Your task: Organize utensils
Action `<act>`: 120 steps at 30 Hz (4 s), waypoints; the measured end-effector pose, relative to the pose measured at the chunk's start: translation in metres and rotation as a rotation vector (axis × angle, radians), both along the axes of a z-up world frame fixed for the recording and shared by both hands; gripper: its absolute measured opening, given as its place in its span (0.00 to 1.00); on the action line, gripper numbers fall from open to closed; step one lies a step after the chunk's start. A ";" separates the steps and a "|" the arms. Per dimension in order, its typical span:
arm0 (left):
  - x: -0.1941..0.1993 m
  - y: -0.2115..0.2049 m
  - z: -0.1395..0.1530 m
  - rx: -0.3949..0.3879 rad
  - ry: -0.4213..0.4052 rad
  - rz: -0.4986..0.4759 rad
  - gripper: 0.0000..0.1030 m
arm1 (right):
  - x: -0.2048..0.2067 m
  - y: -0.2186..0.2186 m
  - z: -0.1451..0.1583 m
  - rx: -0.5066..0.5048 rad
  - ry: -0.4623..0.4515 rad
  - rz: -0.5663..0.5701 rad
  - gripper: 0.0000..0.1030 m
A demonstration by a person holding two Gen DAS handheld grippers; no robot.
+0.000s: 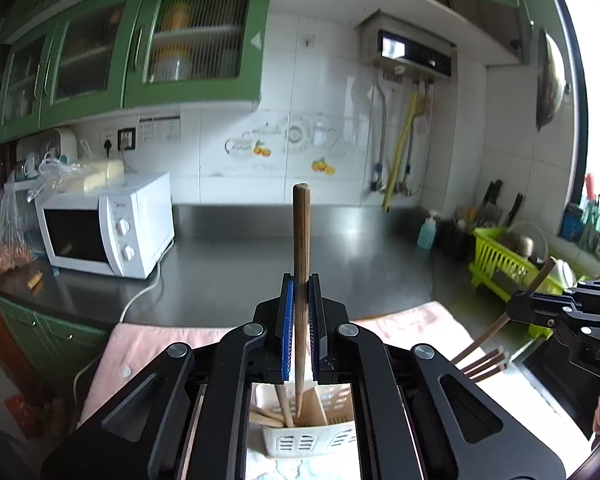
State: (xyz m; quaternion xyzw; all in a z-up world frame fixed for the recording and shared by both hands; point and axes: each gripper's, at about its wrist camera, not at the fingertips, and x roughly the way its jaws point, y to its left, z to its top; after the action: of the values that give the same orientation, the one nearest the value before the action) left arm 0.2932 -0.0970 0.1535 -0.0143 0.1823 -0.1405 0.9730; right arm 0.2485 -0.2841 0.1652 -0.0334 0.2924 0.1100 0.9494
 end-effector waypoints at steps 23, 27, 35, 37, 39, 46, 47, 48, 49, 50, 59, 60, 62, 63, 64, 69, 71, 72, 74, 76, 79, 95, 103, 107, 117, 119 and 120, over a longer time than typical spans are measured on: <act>-0.045 0.013 -0.008 -0.022 0.017 -0.061 0.42 | -0.023 0.011 -0.022 -0.034 0.010 -0.011 0.29; -0.074 0.022 -0.011 -0.037 0.018 -0.054 0.56 | -0.052 0.012 -0.028 -0.028 -0.006 -0.009 0.37; -0.135 0.044 -0.034 -0.031 0.043 -0.032 0.84 | -0.116 0.022 -0.064 -0.014 -0.016 -0.022 0.50; -0.149 0.048 -0.044 -0.014 0.044 -0.014 0.90 | -0.131 0.026 -0.077 -0.007 -0.018 -0.027 0.56; -0.162 0.053 -0.054 -0.013 0.055 -0.012 0.95 | -0.145 0.028 -0.089 0.015 -0.010 -0.030 0.58; -0.197 0.068 -0.097 0.015 0.129 -0.003 0.95 | -0.190 0.043 -0.127 0.020 -0.021 -0.056 0.72; -0.201 0.070 -0.102 0.018 0.137 0.006 0.95 | -0.194 0.045 -0.132 0.015 -0.020 -0.062 0.75; -0.204 0.071 -0.107 0.023 0.142 0.012 0.95 | -0.198 0.046 -0.136 0.016 -0.018 -0.067 0.76; -0.208 0.073 -0.113 0.028 0.149 0.019 0.95 | -0.202 0.046 -0.141 0.027 -0.014 -0.072 0.77; -0.211 0.075 -0.118 0.029 0.156 0.027 0.95 | -0.206 0.045 -0.145 0.040 -0.008 -0.075 0.77; -0.228 0.084 -0.142 0.048 0.187 0.049 0.95 | -0.224 0.042 -0.164 0.084 0.016 -0.127 0.85; -0.229 0.084 -0.143 0.047 0.191 0.046 0.95 | -0.226 0.042 -0.165 0.081 0.019 -0.129 0.85; -0.230 0.085 -0.145 0.048 0.192 0.052 0.95 | -0.228 0.043 -0.168 0.081 0.027 -0.130 0.85; -0.231 0.086 -0.146 0.047 0.194 0.052 0.95 | -0.229 0.043 -0.169 0.081 0.029 -0.130 0.85; -0.232 0.086 -0.146 0.046 0.195 0.051 0.95 | -0.230 0.044 -0.170 0.083 0.031 -0.129 0.86; -0.236 0.089 -0.148 0.052 0.190 0.059 0.95 | -0.231 0.046 -0.173 0.081 0.042 -0.123 0.86; -0.237 0.092 -0.149 0.045 0.192 0.056 0.95 | -0.231 0.046 -0.172 0.082 0.039 -0.121 0.86; -0.237 0.092 -0.149 0.044 0.194 0.056 0.95 | -0.231 0.047 -0.171 0.081 0.039 -0.119 0.86; -0.238 0.094 -0.150 0.045 0.194 0.061 0.95 | -0.231 0.048 -0.170 0.079 0.037 -0.118 0.86; -0.239 0.094 -0.151 0.050 0.195 0.061 0.95 | -0.232 0.048 -0.170 0.082 0.037 -0.117 0.86; -0.240 0.092 -0.152 0.062 0.198 0.062 0.95 | -0.232 0.048 -0.171 0.079 0.040 -0.118 0.86; -0.242 0.086 -0.162 0.118 0.215 0.070 0.95 | -0.227 0.047 -0.176 0.083 0.055 -0.116 0.86; -0.243 0.083 -0.165 0.126 0.224 0.072 0.95 | -0.226 0.048 -0.177 0.082 0.059 -0.114 0.86; -0.243 0.082 -0.166 0.132 0.226 0.073 0.95 | -0.225 0.047 -0.179 0.084 0.064 -0.115 0.86; -0.242 0.080 -0.168 0.139 0.230 0.072 0.95 | -0.223 0.049 -0.182 0.084 0.070 -0.108 0.86; -0.242 0.080 -0.168 0.140 0.230 0.071 0.95 | -0.223 0.049 -0.182 0.085 0.071 -0.107 0.87; -0.242 0.080 -0.168 0.141 0.230 0.072 0.95 | -0.223 0.049 -0.182 0.085 0.071 -0.107 0.86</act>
State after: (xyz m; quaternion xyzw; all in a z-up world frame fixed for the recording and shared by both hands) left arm 0.0516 -0.0167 -0.0149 0.0314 0.3015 -0.0897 0.9487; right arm 0.0254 -0.2353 -0.0168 0.0266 0.3221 0.0724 0.9436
